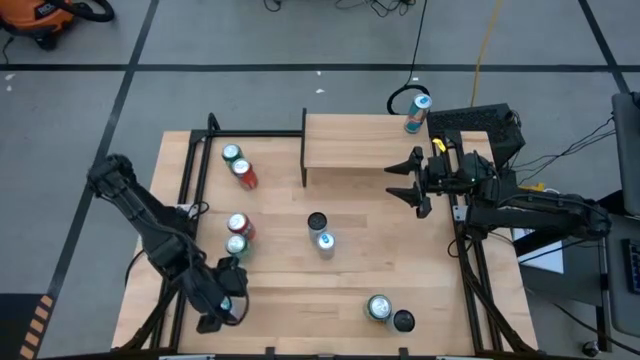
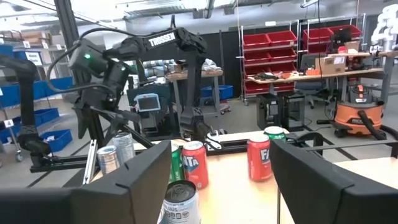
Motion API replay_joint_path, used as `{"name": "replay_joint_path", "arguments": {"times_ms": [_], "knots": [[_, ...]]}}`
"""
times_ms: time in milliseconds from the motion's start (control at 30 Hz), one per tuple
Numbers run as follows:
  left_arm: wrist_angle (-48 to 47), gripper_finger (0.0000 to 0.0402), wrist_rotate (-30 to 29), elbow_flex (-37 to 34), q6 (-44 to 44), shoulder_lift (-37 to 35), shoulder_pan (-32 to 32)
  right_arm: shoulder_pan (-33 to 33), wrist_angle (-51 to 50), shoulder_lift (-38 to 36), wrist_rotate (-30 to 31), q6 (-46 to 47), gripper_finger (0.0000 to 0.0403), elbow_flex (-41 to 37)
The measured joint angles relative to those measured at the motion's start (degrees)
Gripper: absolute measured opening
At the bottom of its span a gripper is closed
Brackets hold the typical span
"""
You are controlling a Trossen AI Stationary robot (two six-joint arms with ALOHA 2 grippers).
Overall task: Place canned beverage on shelf
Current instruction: Put the bottom blue soda can on the shelf aligned with the other blue soda can
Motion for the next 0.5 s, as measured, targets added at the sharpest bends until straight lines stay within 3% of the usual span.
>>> {"name": "replay_joint_path", "arguments": {"times_ms": [167,400,500], "knots": [[-1.17,0.0301,0.62,2.57,-2.89,4.32,-0.04,0.0,-0.1,0.0,-0.09,-0.61,0.0274,0.0],[-11.21,0.0301,7.52,2.64,-8.99,8.3,-1.03,0.0,-1.68,0.0,-0.26,-1.81,0.0274,0.0],[-10.8,0.0301,7.9,2.62,-8.98,8.92,-1.11,0.0,-1.72,0.0,-0.28,-2.01,0.0274,0.0]]}}
